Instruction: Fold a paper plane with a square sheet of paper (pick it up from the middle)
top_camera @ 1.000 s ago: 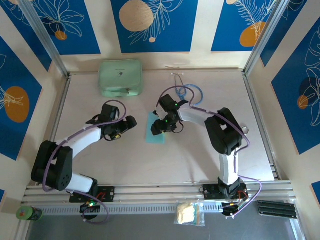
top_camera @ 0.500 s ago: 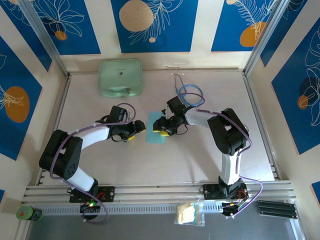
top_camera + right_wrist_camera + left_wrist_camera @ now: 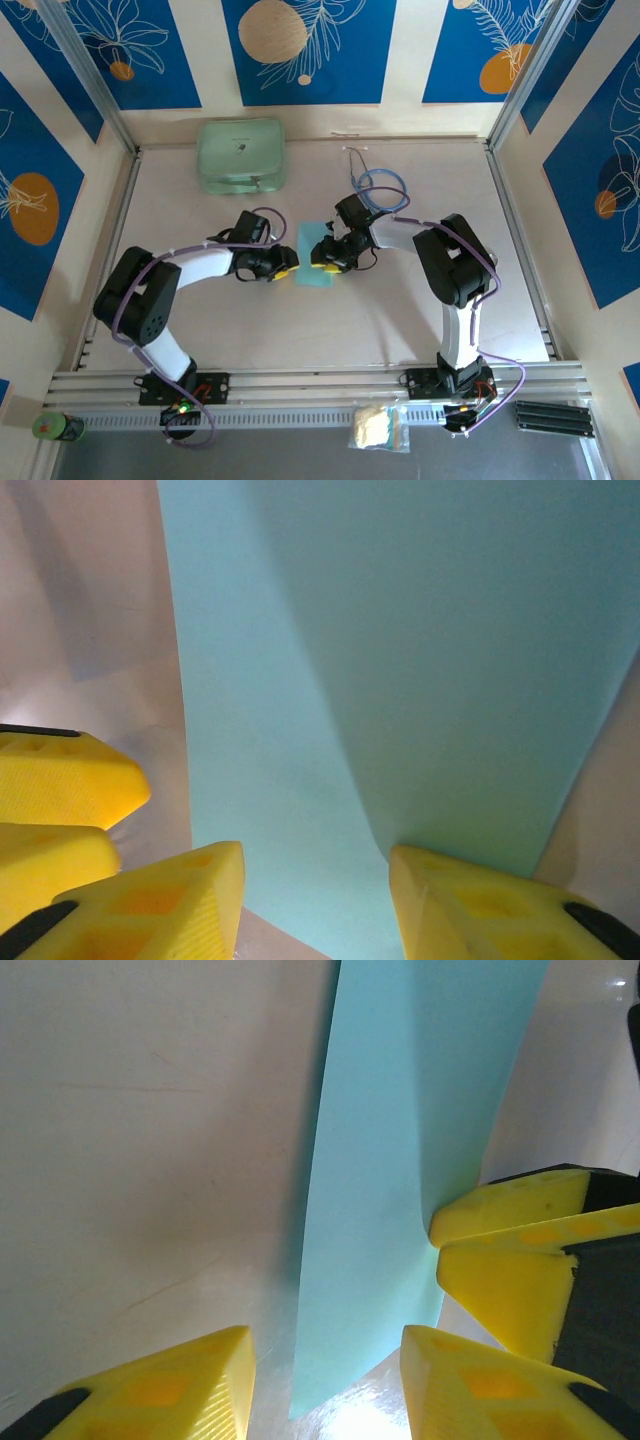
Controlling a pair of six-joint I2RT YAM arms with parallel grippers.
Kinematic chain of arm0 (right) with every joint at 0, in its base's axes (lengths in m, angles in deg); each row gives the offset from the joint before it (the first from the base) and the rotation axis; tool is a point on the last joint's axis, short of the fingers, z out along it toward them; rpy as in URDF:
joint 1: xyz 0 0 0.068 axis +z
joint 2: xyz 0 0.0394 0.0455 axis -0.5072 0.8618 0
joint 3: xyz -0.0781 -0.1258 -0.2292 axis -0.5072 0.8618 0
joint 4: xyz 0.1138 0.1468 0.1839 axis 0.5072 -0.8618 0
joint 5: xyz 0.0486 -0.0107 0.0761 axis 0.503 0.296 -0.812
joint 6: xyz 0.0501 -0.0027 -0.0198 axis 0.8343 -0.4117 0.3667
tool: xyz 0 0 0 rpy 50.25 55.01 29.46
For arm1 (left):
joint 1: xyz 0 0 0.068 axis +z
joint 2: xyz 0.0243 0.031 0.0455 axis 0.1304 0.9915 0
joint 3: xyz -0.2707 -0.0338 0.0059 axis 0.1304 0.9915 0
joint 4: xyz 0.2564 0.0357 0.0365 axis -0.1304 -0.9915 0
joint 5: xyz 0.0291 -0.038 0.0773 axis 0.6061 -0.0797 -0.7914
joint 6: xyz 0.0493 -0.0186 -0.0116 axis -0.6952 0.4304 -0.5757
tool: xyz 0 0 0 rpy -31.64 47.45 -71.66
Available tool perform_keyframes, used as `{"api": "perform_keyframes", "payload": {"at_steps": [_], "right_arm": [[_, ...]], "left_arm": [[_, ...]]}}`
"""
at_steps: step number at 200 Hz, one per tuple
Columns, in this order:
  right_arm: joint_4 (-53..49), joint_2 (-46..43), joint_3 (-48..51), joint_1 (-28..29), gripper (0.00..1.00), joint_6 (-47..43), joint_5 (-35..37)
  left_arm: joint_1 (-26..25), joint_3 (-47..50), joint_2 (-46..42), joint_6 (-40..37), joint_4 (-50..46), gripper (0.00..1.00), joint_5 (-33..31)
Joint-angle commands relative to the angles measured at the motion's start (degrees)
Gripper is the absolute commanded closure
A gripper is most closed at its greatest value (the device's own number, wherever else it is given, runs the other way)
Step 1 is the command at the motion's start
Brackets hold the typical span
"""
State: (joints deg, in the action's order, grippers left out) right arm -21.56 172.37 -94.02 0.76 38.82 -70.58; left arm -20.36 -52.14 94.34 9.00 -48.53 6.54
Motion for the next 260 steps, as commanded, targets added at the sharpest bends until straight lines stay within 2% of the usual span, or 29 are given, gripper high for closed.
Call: {"api": "perform_keyframes", "payload": {"at_steps": [1,125,177,211,260], "right_arm": [[-3.93,3.61,0.84,0.02,0.55,-1.24,4.48],[-4.98,4.27,0.40,-0.60,0.55,-1.50,4.81],[-5.06,4.25,0.74,-0.98,0.55,-1.06,4.77],[-4.90,4.21,1.11,-1.44,0.55,-1.66,4.59],[-4.86,3.53,1.16,-1.71,0.56,-3.87,4.57]], "left_arm": [[-0.79,-2.23,1.85,0.14,-0.10,0.59,1.42],[-0.97,-4.86,6.73,0.23,1.37,0.55,4.08],[-0.71,-2.62,7.00,4.03,8.61,0.65,8.96],[-0.03,-0.91,6.77,6.26,12.70,0.69,9.40],[1.72,-1.38,8.09,6.35,13.35,0.74,9.25]]}}
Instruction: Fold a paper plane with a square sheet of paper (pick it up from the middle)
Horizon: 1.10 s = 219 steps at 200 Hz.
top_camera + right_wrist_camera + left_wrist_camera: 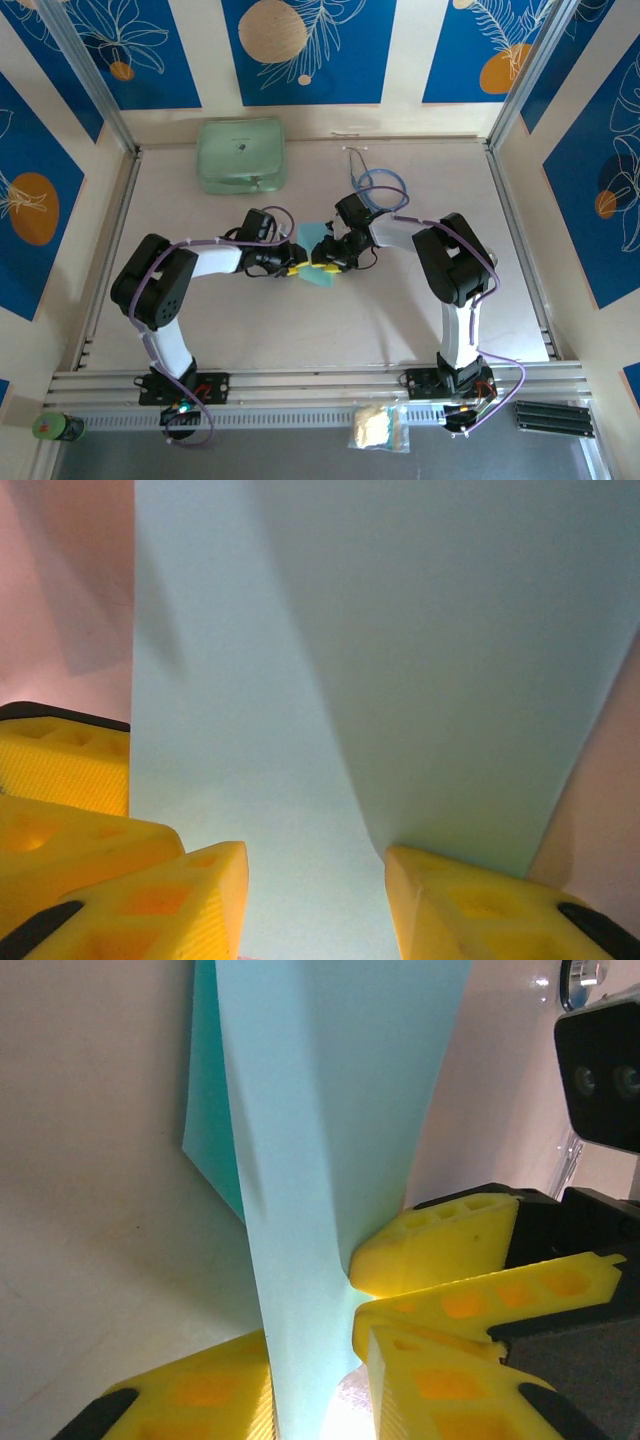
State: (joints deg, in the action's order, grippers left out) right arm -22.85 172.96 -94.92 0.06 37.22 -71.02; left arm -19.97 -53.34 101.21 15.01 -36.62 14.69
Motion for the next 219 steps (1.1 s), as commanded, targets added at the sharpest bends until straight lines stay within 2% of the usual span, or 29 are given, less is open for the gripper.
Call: {"api": "perform_keyframes", "payload": {"at_steps": [1,37,99,117,142,168,184,219], "right_arm": [[-3.55,2.89,2.03,-1.01,0.56,-2.37,5.00],[-3.49,2.03,1.87,-1.26,0.56,-4.68,5.05],[-1.31,-1.75,1.10,-1.55,0.54,-6.50,3.25],[0.01,-4.42,1.83,-1.67,0.50,-6.47,3.97],[2.77,-9.42,4.25,-1.11,0.38,-8.46,8.21],[6.27,-14.55,8.19,1.55,0.28,-13.58,17.00],[8.53,-17.07,10.51,3.46,0.27,-17.58,20.53],[16.69,-21.75,16.70,8.35,0.31,-27.06,22.34]], "left_arm": [[1.34,-0.20,1.27,0.36,1.38,0.74,1.10],[2.65,-2.87,2.33,-1.54,-2.13,0.77,0.68],[3.21,-4.13,3.18,1.06,-1.24,0.96,2.08],[3.20,-3.92,2.52,1.23,-1.49,1.00,1.54],[3.13,-4.01,1.27,1.33,-2.19,1.00,0.84],[2.86,-3.73,0.14,2.19,-2.32,1.00,0.23],[2.69,-3.63,-0.33,2.65,-2.31,1.00,0.06],[2.35,-4.00,-0.76,3.69,-2.11,1.00,0.69]]}}
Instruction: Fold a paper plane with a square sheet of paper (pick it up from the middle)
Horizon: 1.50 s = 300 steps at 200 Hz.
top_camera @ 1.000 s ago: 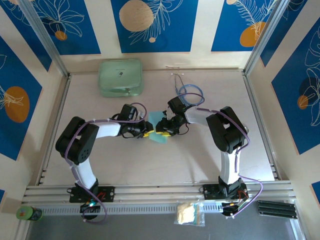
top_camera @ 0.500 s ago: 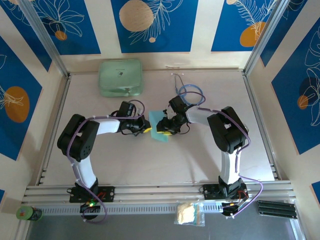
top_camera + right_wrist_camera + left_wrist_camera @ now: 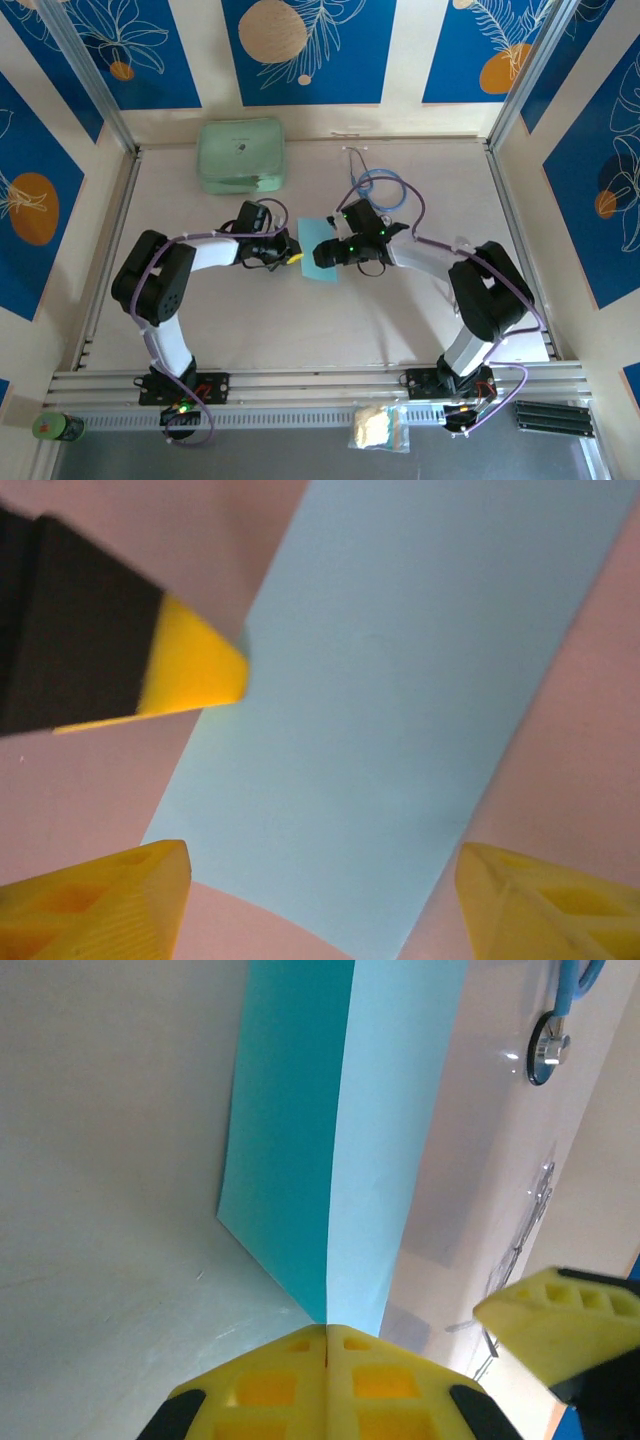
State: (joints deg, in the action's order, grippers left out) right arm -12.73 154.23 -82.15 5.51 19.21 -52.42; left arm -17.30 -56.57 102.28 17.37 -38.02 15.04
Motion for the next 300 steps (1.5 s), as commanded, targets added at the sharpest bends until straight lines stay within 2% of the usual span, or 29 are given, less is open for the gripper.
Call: {"api": "perform_keyframes", "payload": {"at_steps": [1,34,58,114,129,182,195,217,245,260,300], "right_arm": [[6.70,-3.11,4.19,3.10,0.31,-9.36,3.81],[13.99,-3.32,8.94,8.10,0.32,-20.08,8.51],[24.84,-2.36,14.30,11.60,0.30,-29.59,13.62],[38.09,3.78,15.88,13.17,0.30,-36.03,23.14],[39.02,4.92,15.41,13.48,0.31,-37.23,26.11],[39.64,1.15,18.33,14.10,0.39,-37.32,24.97],[39.20,0.13,18.75,14.09,0.47,-37.11,24.07],[37.89,-0.94,18.77,14.12,0.52,-36.66,23.54],[37.78,-1.14,18.71,14.11,0.57,-36.48,23.08],[37.54,-0.84,18.33,14.11,0.63,-36.33,22.55],[35.90,-0.09,16.99,13.96,0.69,-35.62,19.64]], "left_arm": [[-0.33,-0.77,-1.84,1.43,-0.71,1.00,0.36],[-0.60,-1.14,-2.19,2.29,-0.79,1.00,0.66],[-0.77,-1.12,-2.38,2.85,-0.54,1.00,0.86],[-0.90,-0.51,-2.73,3.13,-0.31,1.00,0.92],[-0.95,-0.51,-2.94,2.64,-0.73,1.00,0.78],[-0.95,-0.53,-2.74,2.08,-1.41,1.00,0.29],[-0.94,-0.59,-2.60,2.03,-1.41,1.00,0.29],[-0.96,-0.60,-2.43,1.96,-1.59,1.00,0.17],[-1.03,-0.51,-2.46,1.96,-1.59,1.00,0.15],[-1.04,-0.43,-2.53,1.96,-1.56,1.00,0.09],[-1.03,-0.67,-2.54,1.57,-2.64,1.00,-0.03]]}}
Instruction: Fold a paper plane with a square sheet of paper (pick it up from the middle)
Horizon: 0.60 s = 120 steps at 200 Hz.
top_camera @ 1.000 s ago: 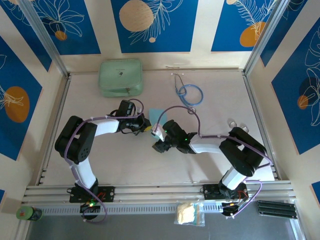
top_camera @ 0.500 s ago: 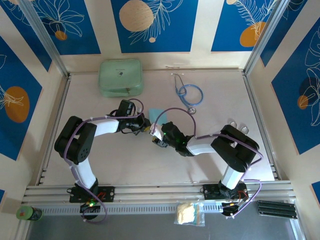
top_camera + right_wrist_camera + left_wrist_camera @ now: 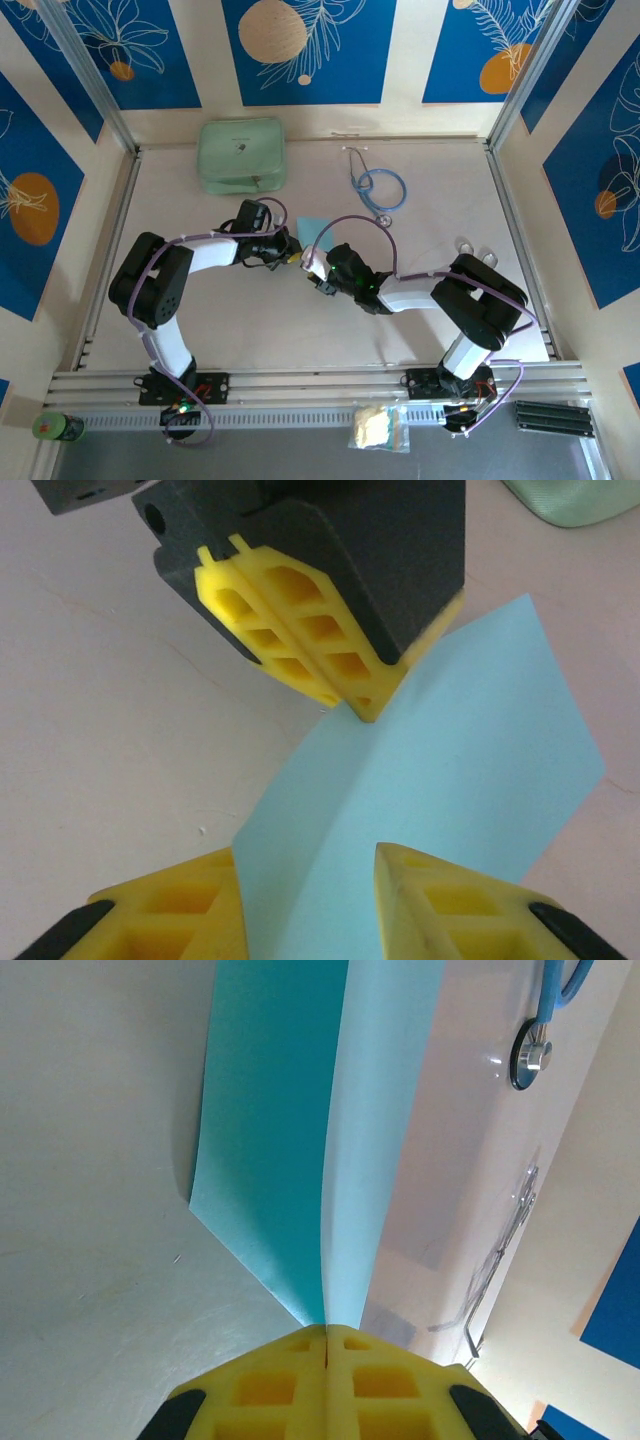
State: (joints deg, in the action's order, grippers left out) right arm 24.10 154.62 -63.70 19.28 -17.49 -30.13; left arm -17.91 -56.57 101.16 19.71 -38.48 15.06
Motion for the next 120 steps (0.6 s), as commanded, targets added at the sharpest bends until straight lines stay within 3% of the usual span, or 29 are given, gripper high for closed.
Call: {"api": "perform_keyframes", "payload": {"at_steps": [1,30,53,78,120], "right_arm": [[-0.92,-0.46,-1.45,0.18,0.69,1.09,-2.75],[-3.51,-0.50,-2.22,-0.18,0.81,2.47,-4.88],[-7.03,-1.88,-2.39,-1.04,0.92,4.93,-9.17],[-11.94,-3.79,-2.59,-2.78,0.95,10.71,-16.56],[-14.09,-4.45,-2.05,-4.31,0.96,19.86,-26.21]], "left_arm": [[-0.43,-0.68,-1.44,-0.79,-2.18,1.00,-0.06],[-0.37,-0.64,-1.88,-1.40,-3.77,0.95,-1.26],[-0.08,0.14,-5.97,-3.11,-8.98,0.84,-10.63],[0.03,0.28,-10.64,-6.18,-12.66,0.73,-18.81],[-0.38,-0.95,-10.56,-7.63,-9.31,0.69,-16.00]]}}
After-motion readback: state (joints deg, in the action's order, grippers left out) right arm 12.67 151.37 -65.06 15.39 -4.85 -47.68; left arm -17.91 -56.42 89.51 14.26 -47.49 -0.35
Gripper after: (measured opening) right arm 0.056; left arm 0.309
